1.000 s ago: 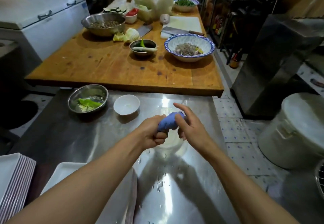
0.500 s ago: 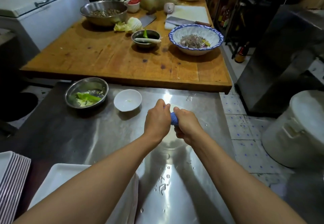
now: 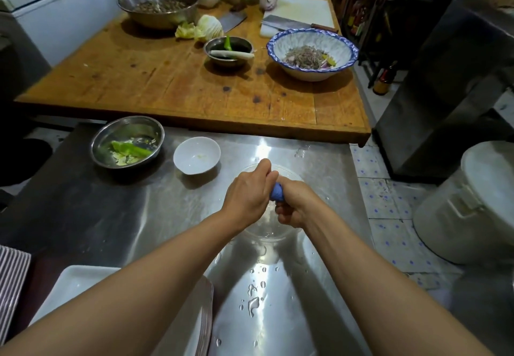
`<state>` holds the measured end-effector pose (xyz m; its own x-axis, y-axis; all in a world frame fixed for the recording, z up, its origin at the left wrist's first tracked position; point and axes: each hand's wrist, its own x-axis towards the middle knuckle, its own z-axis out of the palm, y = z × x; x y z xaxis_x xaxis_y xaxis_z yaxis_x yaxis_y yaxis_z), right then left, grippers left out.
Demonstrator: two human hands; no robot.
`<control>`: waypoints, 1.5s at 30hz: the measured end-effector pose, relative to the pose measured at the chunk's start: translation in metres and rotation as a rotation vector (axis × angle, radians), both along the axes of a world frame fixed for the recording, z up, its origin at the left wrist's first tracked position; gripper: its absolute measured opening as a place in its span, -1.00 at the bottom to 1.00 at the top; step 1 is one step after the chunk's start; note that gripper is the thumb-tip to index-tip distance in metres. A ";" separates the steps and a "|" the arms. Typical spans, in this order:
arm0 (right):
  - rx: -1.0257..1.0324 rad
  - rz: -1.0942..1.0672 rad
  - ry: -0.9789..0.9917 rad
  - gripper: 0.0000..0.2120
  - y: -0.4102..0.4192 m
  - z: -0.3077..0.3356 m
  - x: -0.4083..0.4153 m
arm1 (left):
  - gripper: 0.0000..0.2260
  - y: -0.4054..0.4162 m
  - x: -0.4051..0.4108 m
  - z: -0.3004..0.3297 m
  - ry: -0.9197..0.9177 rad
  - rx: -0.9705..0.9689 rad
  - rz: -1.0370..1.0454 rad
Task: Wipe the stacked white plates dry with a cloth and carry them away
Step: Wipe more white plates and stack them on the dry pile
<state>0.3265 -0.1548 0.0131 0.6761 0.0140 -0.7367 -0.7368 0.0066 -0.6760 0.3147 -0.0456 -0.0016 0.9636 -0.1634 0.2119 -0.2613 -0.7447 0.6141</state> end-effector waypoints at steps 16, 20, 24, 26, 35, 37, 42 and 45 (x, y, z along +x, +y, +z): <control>-0.436 0.460 -1.146 -0.60 -0.020 0.009 -0.028 | -0.58 0.021 0.001 0.050 1.434 -1.258 0.193; -0.565 0.391 -1.235 -0.75 -0.012 0.008 -0.023 | -0.61 0.013 -0.004 0.052 1.324 -1.184 0.294; -0.504 0.140 -0.880 -0.70 0.001 0.007 -0.016 | -0.67 -0.007 -0.005 0.042 0.765 -0.832 0.421; -0.268 0.055 -0.611 -0.70 0.006 0.010 -0.010 | -0.72 -0.011 -0.006 0.038 0.507 -0.554 0.417; 0.228 -0.060 0.075 -0.65 -0.002 0.007 0.005 | -0.86 -0.013 -0.006 0.020 -0.009 -0.138 0.097; 0.229 -0.049 0.112 -0.64 -0.003 0.003 0.004 | -0.85 -0.010 -0.005 0.015 -0.046 -0.076 0.017; 0.185 -0.041 0.031 -0.66 -0.003 0.000 -0.002 | -0.75 0.002 -0.003 0.005 0.034 -0.076 -0.075; 0.226 -0.050 -0.035 -0.66 -0.004 0.004 -0.004 | -0.74 0.004 0.001 0.005 0.201 -0.140 0.046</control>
<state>0.3222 -0.1587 0.0166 0.7054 0.1416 -0.6946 -0.7077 0.1970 -0.6785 0.3153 -0.0418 0.0029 0.9944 -0.1007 0.0329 -0.0914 -0.6572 0.7481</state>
